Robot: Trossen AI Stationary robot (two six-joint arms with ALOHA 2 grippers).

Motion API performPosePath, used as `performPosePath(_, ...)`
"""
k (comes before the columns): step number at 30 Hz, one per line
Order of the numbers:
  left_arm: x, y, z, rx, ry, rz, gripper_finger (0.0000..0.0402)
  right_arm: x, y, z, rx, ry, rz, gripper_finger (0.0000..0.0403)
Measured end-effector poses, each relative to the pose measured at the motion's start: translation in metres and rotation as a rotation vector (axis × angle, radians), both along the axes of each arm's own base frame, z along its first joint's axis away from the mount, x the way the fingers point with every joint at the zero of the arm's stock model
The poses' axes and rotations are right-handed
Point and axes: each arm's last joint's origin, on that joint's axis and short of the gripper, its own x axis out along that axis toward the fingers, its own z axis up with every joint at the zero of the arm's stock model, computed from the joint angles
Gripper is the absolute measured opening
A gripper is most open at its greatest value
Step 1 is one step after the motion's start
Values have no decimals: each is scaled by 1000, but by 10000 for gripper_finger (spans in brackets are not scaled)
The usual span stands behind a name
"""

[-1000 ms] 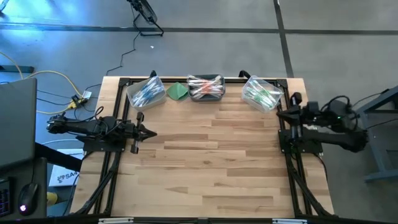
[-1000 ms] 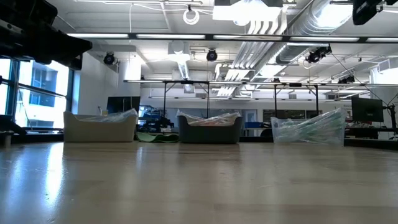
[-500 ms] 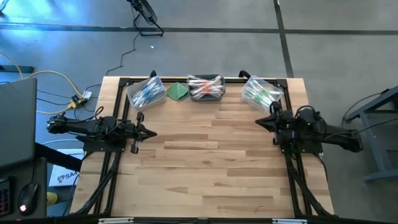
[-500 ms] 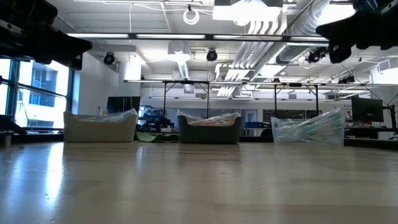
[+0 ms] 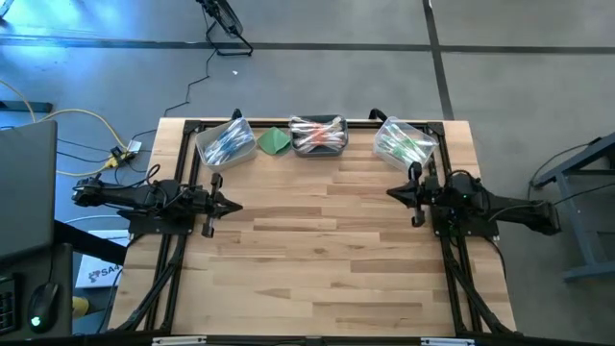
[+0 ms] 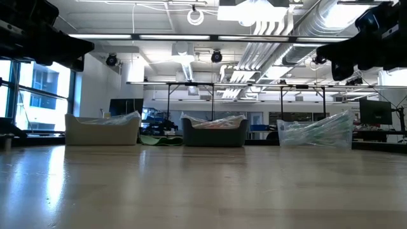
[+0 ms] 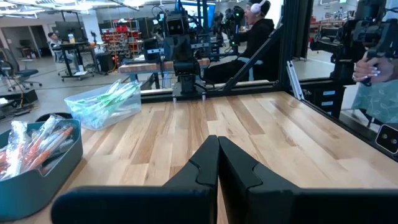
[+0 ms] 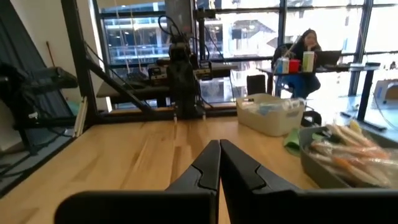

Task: Pick & Place Toothbrushes
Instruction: Return to Home Position

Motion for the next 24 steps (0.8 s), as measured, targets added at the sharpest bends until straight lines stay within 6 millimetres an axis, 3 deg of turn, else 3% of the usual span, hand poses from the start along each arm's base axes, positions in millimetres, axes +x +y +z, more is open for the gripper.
performPosePath(24,0,0,0,0,0,0,0,1,-1,-7,-88,78,-27,2)
